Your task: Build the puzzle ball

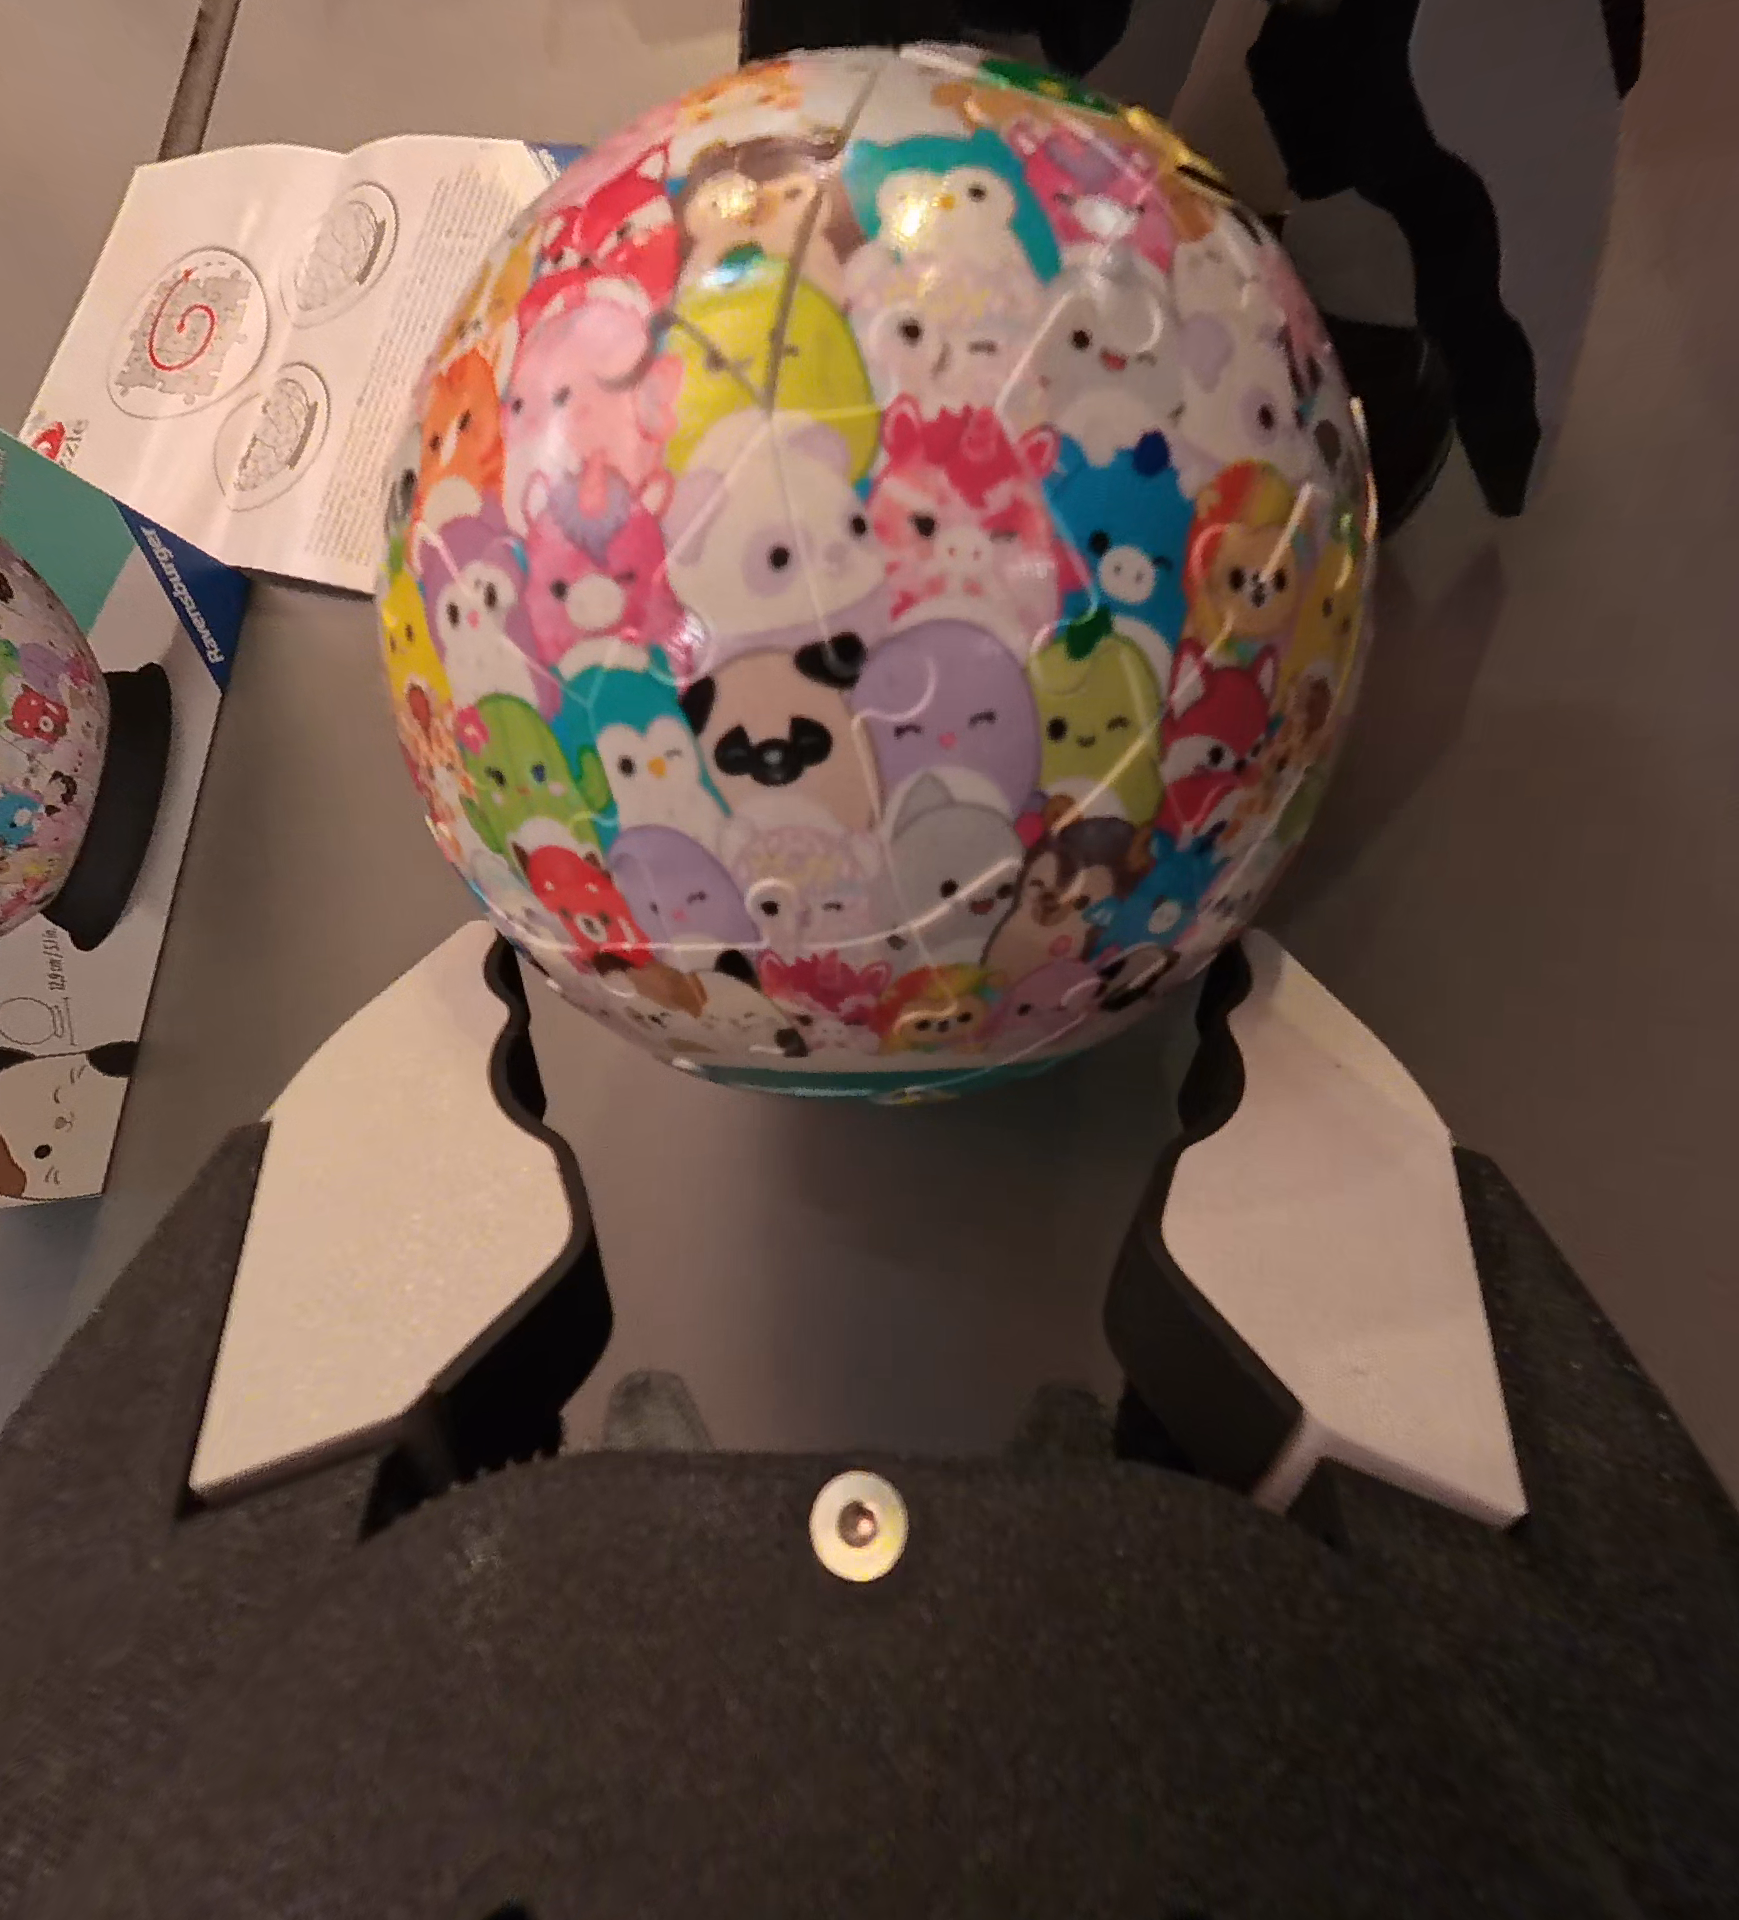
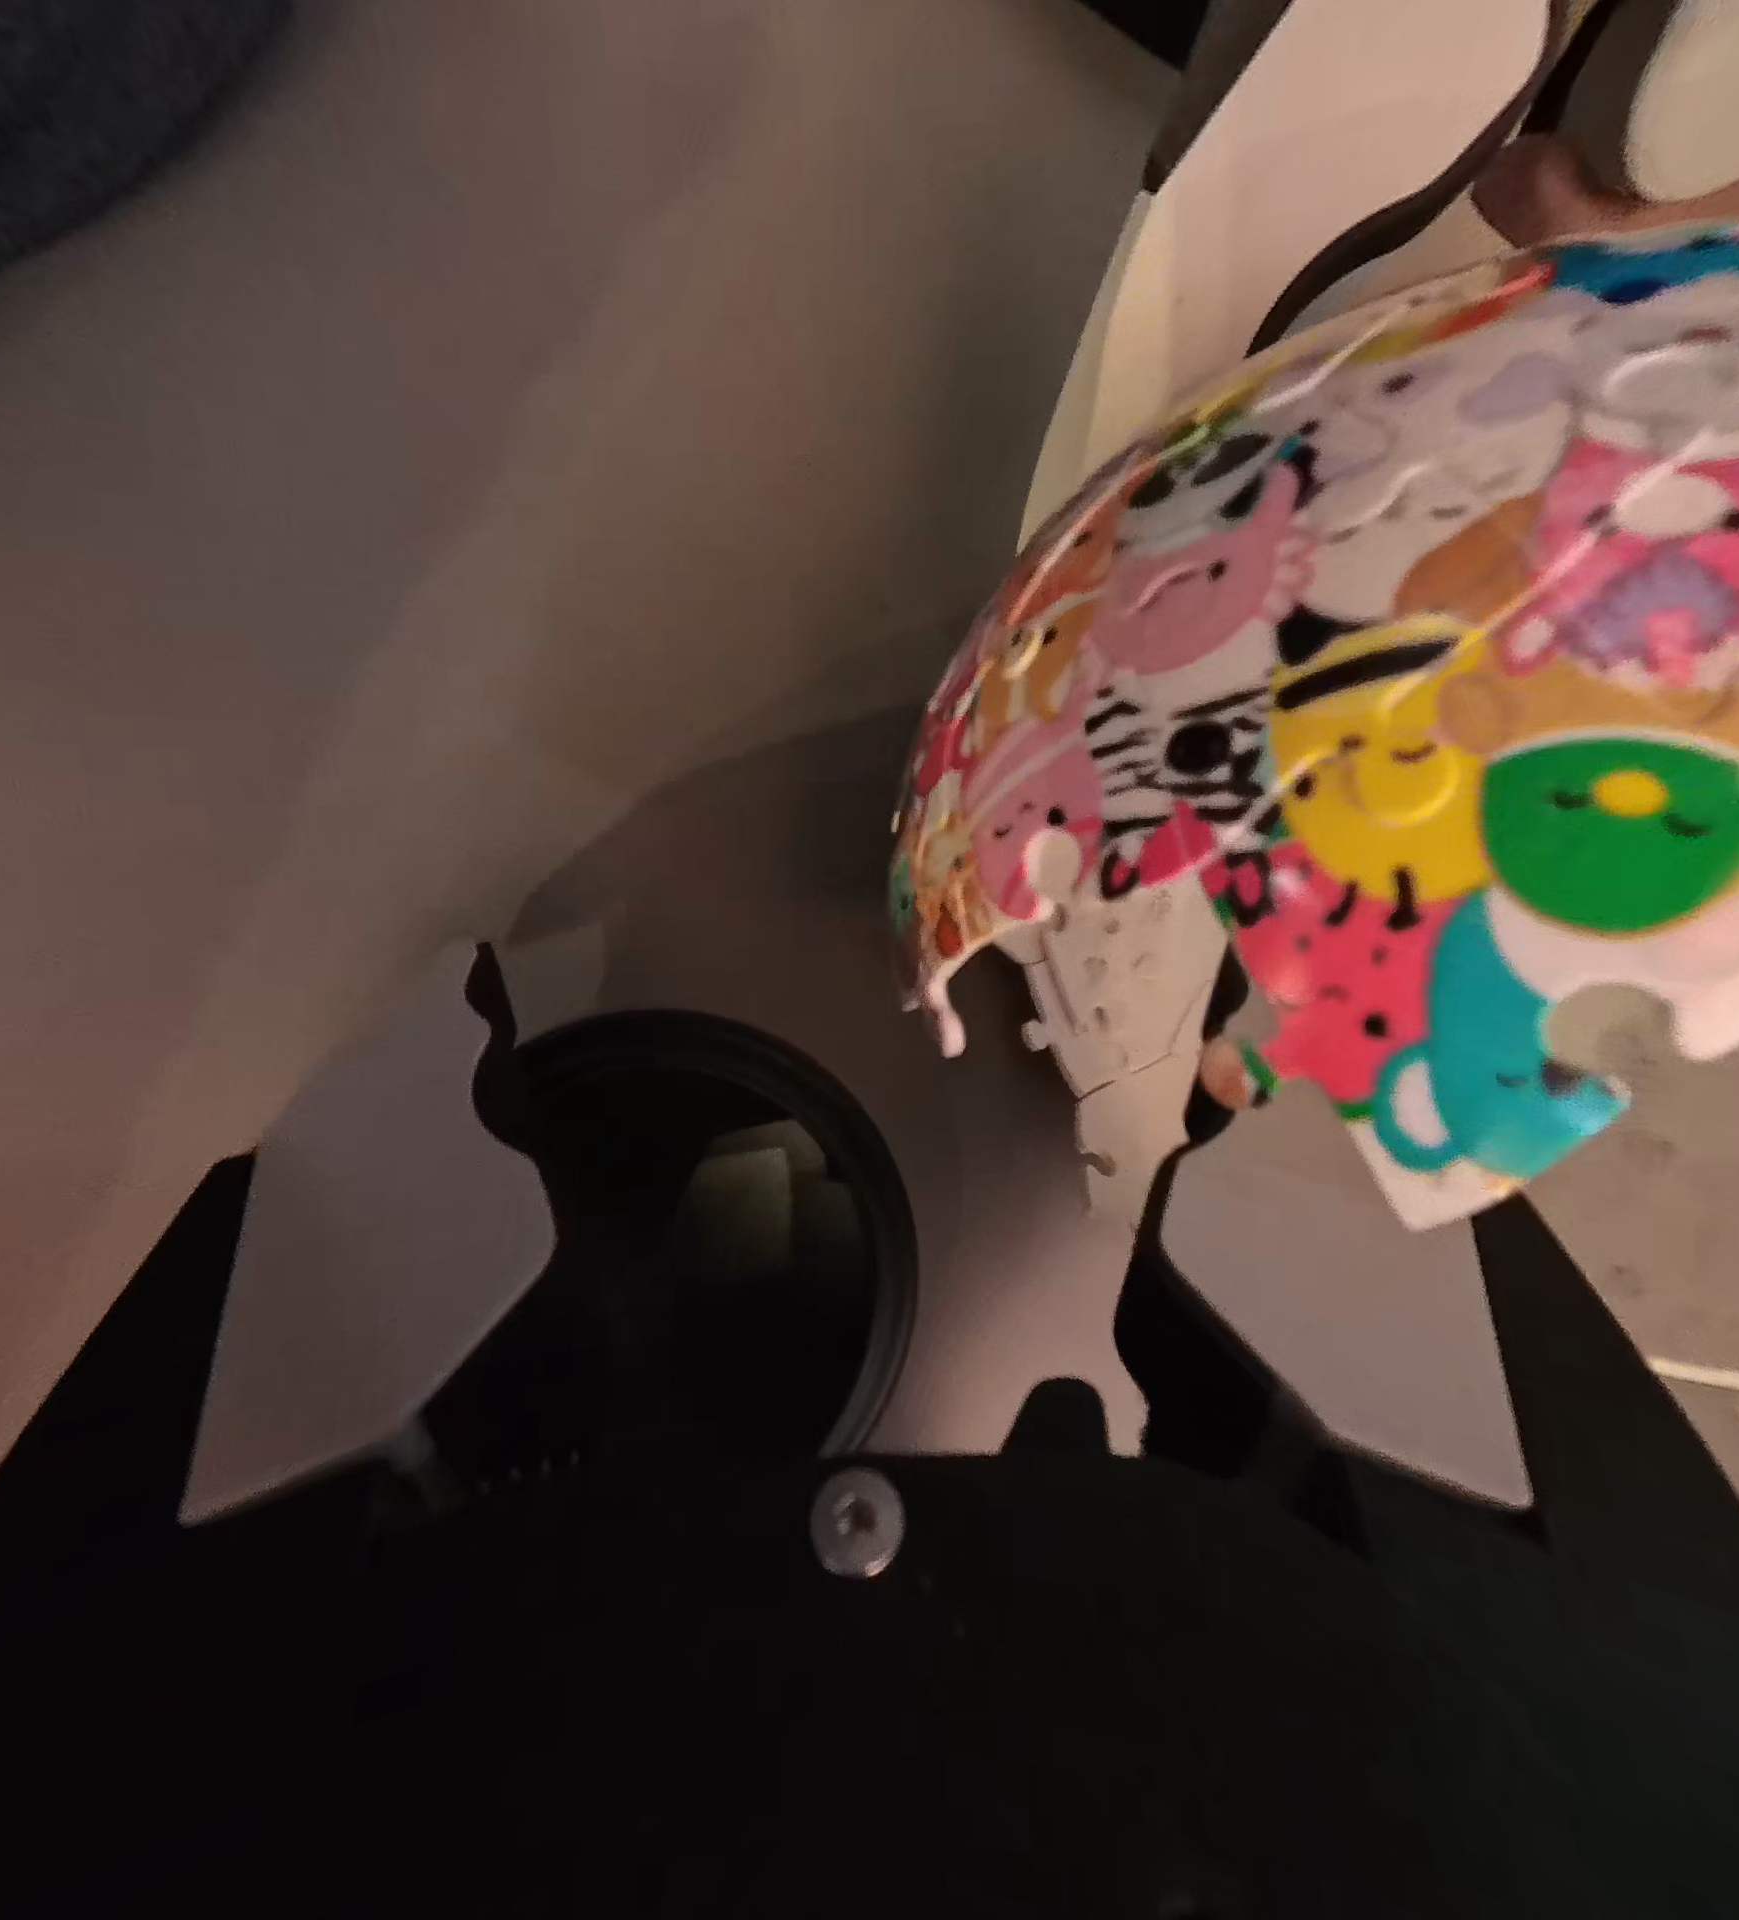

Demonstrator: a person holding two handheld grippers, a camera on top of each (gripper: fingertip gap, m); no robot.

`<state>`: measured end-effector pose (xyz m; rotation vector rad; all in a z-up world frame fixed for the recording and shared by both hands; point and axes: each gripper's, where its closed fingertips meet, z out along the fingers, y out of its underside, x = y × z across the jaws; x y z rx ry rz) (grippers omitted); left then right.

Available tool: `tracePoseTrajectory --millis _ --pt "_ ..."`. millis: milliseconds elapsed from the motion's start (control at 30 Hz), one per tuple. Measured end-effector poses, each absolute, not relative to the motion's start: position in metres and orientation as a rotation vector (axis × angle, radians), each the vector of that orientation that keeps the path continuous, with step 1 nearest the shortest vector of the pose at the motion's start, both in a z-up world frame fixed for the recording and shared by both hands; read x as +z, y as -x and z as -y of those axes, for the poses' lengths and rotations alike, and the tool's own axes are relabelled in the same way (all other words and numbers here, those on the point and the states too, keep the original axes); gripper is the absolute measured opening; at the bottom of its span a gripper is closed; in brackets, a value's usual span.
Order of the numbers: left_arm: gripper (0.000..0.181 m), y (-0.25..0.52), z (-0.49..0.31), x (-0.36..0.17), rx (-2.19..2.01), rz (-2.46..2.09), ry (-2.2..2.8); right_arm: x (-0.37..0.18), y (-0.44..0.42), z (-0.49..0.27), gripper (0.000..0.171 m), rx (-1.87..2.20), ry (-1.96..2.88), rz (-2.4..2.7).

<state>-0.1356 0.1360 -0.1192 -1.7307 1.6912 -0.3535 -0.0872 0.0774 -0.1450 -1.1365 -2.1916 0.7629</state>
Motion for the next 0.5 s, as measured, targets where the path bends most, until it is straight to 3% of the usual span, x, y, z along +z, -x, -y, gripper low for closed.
tracePoseTrajectory --millis 500 --pt "0.12 0.1369 -0.1323 -0.1182 -0.344 -1.7 1.699 -0.155 0.0885 -0.0734 0.125 0.721 1.168 2.337"
